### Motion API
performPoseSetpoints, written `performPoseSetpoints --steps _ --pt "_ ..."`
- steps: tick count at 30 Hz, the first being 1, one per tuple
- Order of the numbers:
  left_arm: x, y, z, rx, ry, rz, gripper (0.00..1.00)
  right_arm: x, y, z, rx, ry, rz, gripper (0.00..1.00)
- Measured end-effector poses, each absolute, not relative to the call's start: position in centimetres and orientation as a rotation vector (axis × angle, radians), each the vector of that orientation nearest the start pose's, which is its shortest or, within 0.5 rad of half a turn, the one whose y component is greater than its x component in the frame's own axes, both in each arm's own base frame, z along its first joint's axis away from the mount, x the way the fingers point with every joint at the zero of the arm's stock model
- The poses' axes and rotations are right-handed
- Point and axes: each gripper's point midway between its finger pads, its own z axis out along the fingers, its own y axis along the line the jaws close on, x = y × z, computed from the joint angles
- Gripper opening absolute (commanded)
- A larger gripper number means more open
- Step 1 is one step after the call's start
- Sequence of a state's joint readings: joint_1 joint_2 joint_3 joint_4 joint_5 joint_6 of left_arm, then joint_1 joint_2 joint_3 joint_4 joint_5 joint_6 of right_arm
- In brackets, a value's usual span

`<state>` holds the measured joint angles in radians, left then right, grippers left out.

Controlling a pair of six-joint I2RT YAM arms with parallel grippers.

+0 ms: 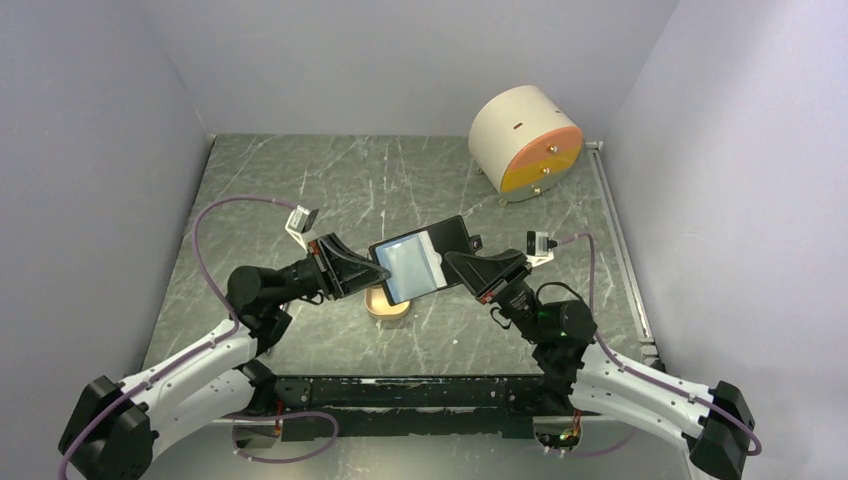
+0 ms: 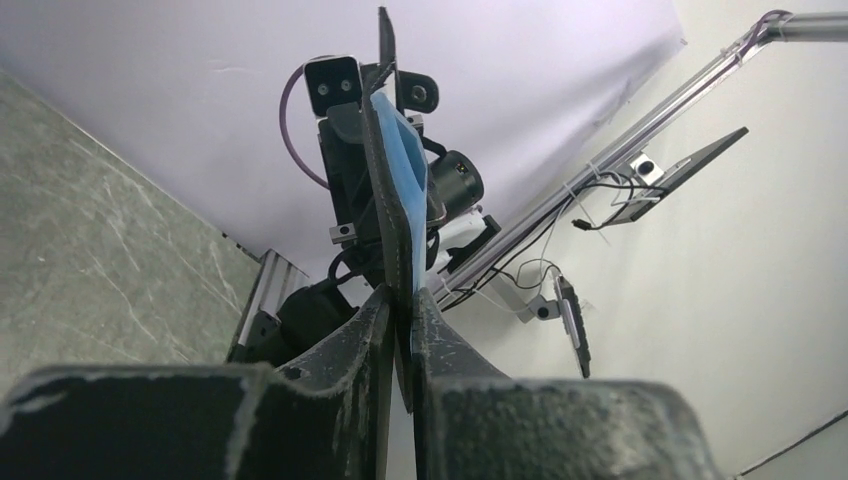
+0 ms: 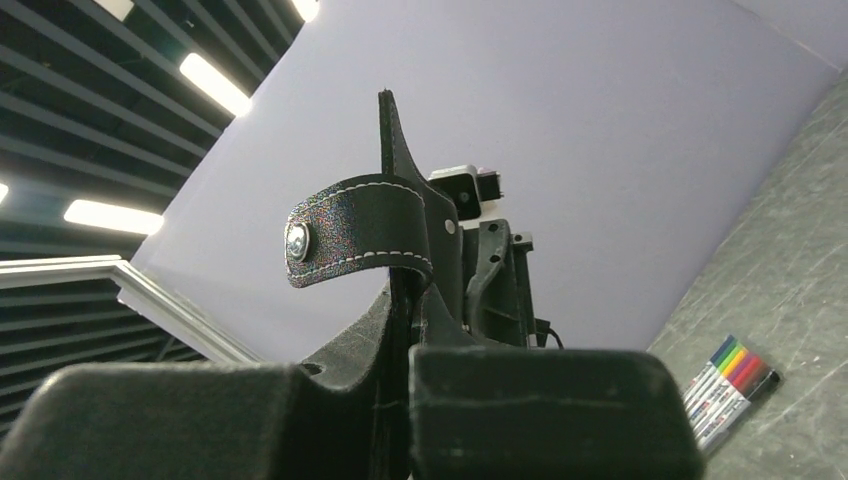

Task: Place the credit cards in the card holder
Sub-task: Open the card holder at the center of the board.

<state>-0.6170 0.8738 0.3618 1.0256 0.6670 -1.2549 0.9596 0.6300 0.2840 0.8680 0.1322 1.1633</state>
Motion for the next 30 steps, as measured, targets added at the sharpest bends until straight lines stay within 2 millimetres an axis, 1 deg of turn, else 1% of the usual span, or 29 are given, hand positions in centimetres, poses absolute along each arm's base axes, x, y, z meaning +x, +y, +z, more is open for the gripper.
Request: performPoseSetpoints --steps 3,4,5,9,10,11,14,18,20,22,25,27,29,30 --pt "13.2 -26.5 33.1 0.323 1.391 -1.938 0.09 15.3 24.2 35.2 0.274 1.226 1.816 0.00" --pt "13.2 -26.5 33.1 0.325 1.392 -1.933 0.09 15.3 24.2 35.0 0.277 1.233 1.811 0.02" --pt "13.2 -26.5 33.0 0.325 1.397 -1.928 0.09 15.4 24.2 34.9 0.281 1.239 1.807 0.07" --pt "13.5 -26.7 32.4 0.323 1.425 -1.911 0.09 15.7 24.5 33.9 0.288 1.286 1.781 0.41" --pt "13.6 -26.7 32.1 0.321 1.437 -1.905 0.09 15.9 24.6 33.2 0.282 1.319 1.754 0.47" --pt "13.7 -26.8 31.8 0.319 1.449 -1.897 0.09 16.1 24.8 32.3 0.277 1.367 1.717 0.50" --pt "14.1 -26.9 30.5 0.304 1.519 -1.861 0.09 16.8 24.9 30.4 0.267 1.505 1.582 0.55" --pt "14.5 -26.8 28.6 0.277 1.611 -1.799 0.09 17.3 23.8 28.8 0.281 1.656 1.411 0.60" --pt "14.7 -26.7 27.5 0.254 1.666 -1.772 0.09 17.3 23.0 27.5 0.292 1.739 1.320 0.60" --pt "14.8 -26.7 26.0 0.224 1.735 -1.747 0.09 17.1 22.1 26.5 0.274 1.819 1.225 0.59" --pt "14.9 -26.5 23.3 0.167 1.839 -1.720 0.09 16.6 21.1 26.0 0.228 1.907 1.119 0.57" --pt "14.8 -26.4 21.1 0.120 1.927 -1.701 0.09 16.5 21.1 26.0 0.193 1.946 1.081 0.56" --pt "14.6 -26.4 19.1 0.076 2.019 -1.679 0.09 16.4 22.0 25.6 0.152 1.991 1.070 0.56" --pt "14.6 -26.4 18.4 0.059 2.052 -1.669 0.09 16.3 22.7 25.0 0.128 2.023 1.070 0.56"
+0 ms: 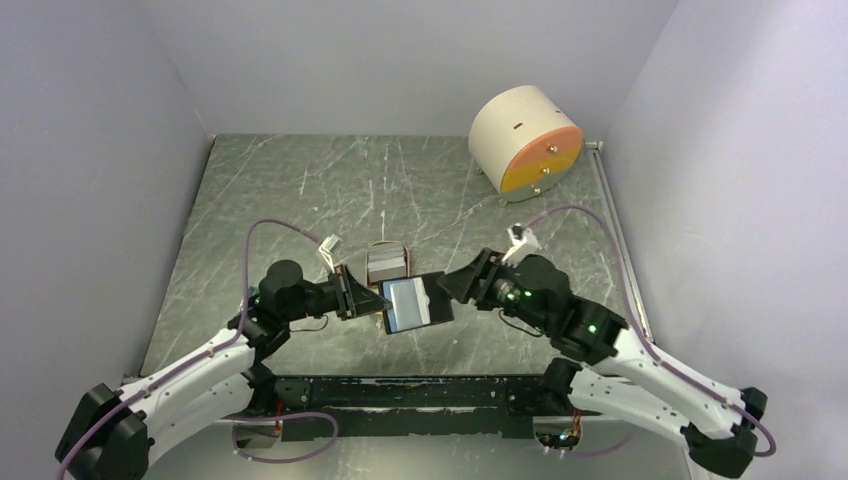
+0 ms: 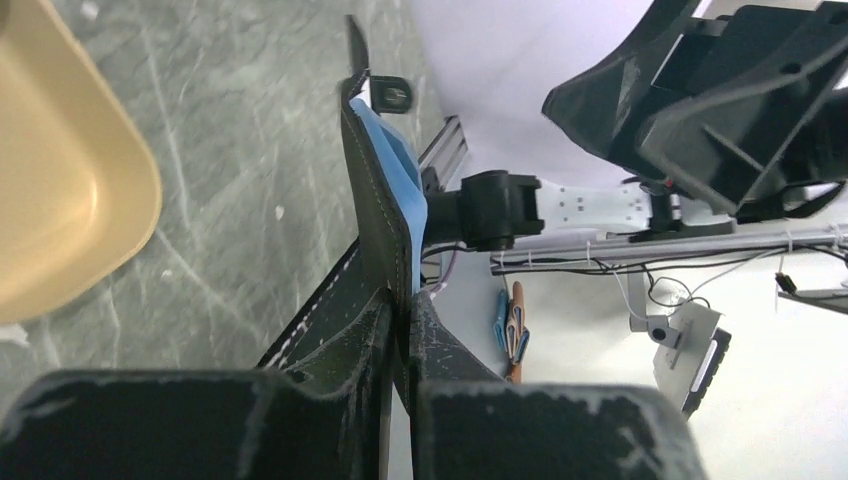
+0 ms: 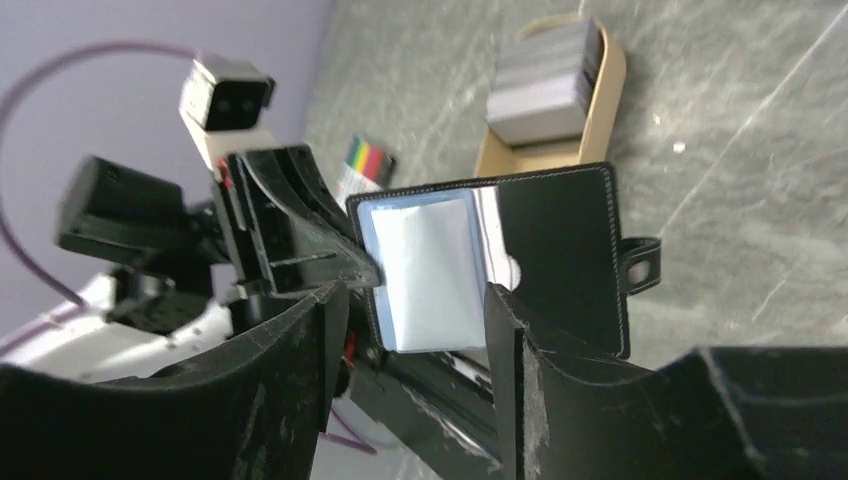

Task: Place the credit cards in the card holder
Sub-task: Open the card holder at the center of the board.

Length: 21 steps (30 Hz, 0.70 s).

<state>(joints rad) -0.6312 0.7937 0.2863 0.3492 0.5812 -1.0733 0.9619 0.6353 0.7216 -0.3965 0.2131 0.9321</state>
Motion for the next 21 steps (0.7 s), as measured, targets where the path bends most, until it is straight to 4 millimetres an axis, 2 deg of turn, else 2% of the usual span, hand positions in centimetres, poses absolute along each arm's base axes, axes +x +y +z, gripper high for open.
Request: performPoseSetpoints --steps 5,9,12,15,18,21 --pt "13.8 -26.4 15.9 -0.006 2.169 -1.646 0.09 15.2 25.8 21.3 0.010 2.170 1.044 0.56" --pt "13.4 -26.2 14.6 -0.056 2.217 -1.645 0.09 14.3 27.6 20.6 -0.060 2.188 1.060 0.58" --pt "13.4 -26.2 14.3 -0.073 2.233 -1.643 0.09 14.4 29.1 19.7 -0.090 2.204 1.063 0.64" --pt "13.4 -26.3 14.1 -0.084 2.237 -1.649 0.09 13.5 30.5 17.2 -0.160 2.263 1.036 0.68" --pt "13.3 -26.3 13.8 -0.103 2.233 -1.670 0.09 12.4 31.4 15.4 -0.231 2.306 1.010 0.67" --pt "13.2 -26.2 13.2 -0.125 2.245 -1.681 0.09 11.8 32.0 14.5 -0.273 2.322 1.001 0.63"
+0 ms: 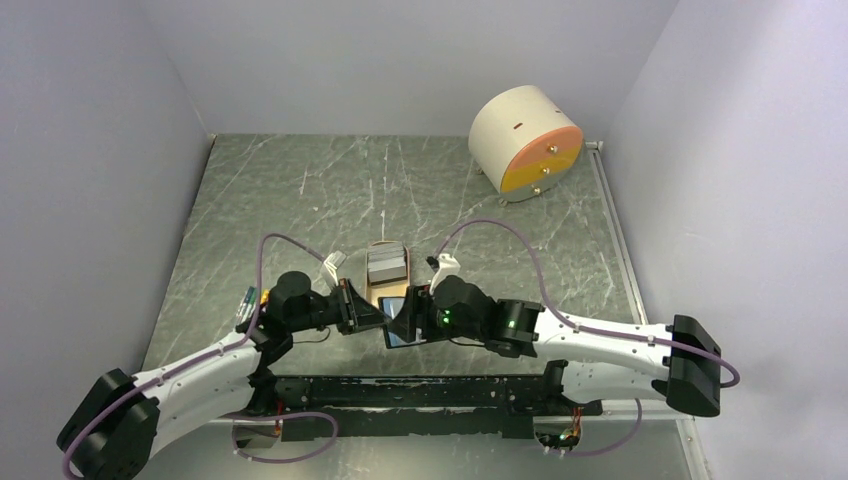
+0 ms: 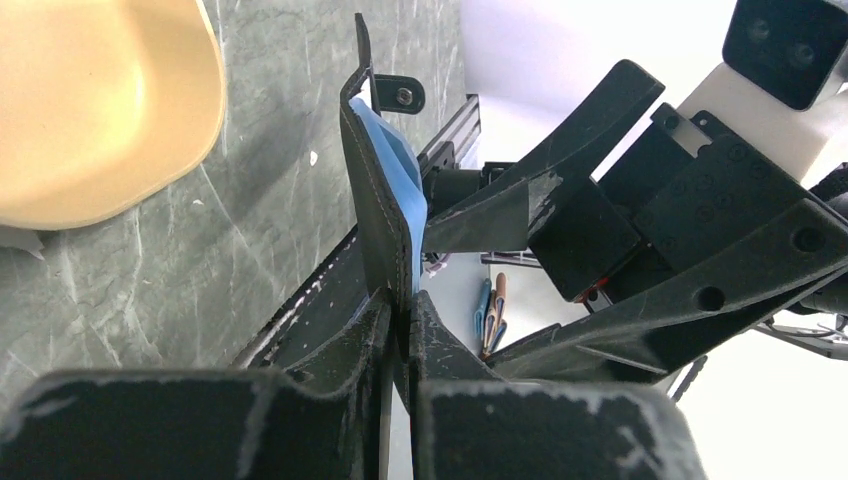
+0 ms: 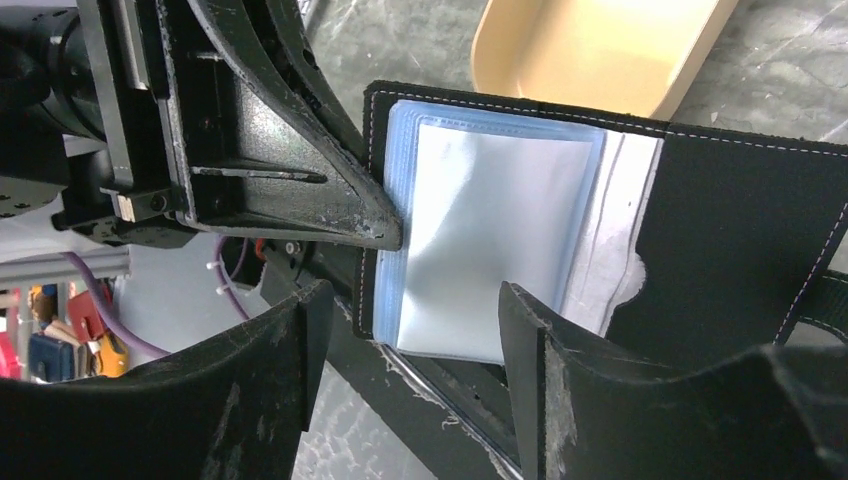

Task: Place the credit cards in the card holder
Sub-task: Open the card holder at the center of the board.

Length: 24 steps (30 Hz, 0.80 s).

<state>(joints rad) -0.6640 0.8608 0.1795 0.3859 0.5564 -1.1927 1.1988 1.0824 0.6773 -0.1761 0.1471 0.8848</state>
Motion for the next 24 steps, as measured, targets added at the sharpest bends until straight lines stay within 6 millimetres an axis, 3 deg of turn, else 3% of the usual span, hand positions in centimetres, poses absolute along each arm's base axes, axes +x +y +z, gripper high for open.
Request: performPoseSetpoints --steps 4,10,14,24 --pt "13.1 -26.3 13.4 -0.126 2.239 -1.696 0.09 11.7 32.1 13.9 -0.289 2.321 0.988 0.59" --pt "13.1 -26.4 13.9 -0.120 2.217 -1.712 0.09 11.6 31.5 12.2 -0.293 2.338 0.953 0.63" --pt "13.1 -26.4 13.9 -0.120 2.218 -1.712 0.09 11.6 31.8 11.7 -0.298 2.341 0.956 0.60" --pt "13.0 -26.3 12.4 -0.124 2.287 -1.670 0.09 11.6 30.3 10.9 -0.262 2.357 0.908 0.61"
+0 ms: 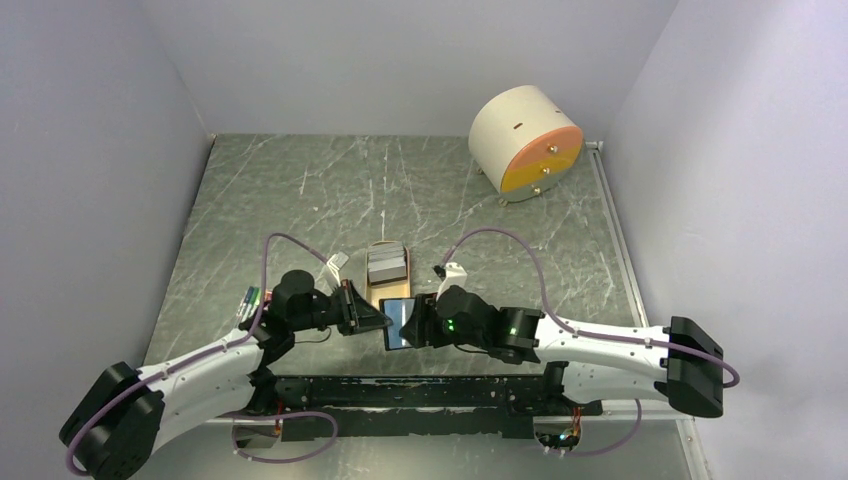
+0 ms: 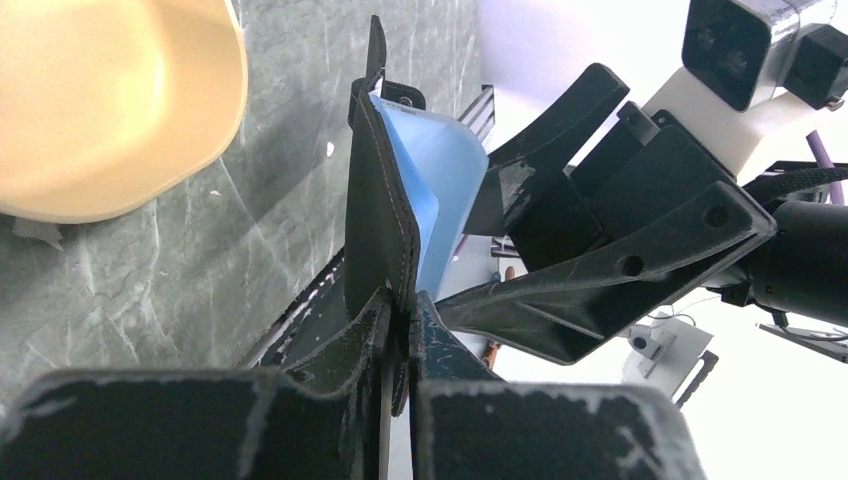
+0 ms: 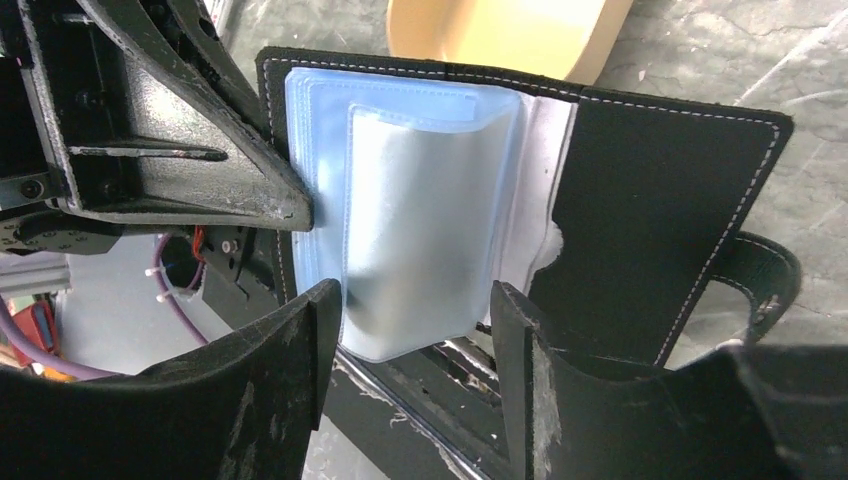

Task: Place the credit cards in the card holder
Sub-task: Open the card holder at the center of the board.

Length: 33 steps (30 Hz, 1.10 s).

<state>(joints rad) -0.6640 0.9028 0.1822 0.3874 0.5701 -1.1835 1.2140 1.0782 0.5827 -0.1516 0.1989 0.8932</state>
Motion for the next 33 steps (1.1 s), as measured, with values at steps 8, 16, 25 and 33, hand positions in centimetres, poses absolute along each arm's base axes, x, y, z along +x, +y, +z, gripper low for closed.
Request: performPoseSetpoints --steps 8,16,25,33 --pt "12.9 -26.3 11.7 -0.121 2.315 -1.650 0.09 11.6 29.6 10.4 -0.259 2.375 0.865 0.61" --pt "12.5 -25.7 10.0 -0.135 2.392 -1.583 0.09 11.8 26.9 8.6 -0.186 2.445 0.705 0.63" --pt "12.1 -25.2 8.3 -0.162 2.462 -1.521 0.09 12.1 24.6 7.3 -0.085 2.463 0.610 0.65" --pt "11.7 -24.3 5.9 -0.235 2.549 -1.423 0.09 12.7 24.5 7.5 -0.038 2.423 0.616 0.64"
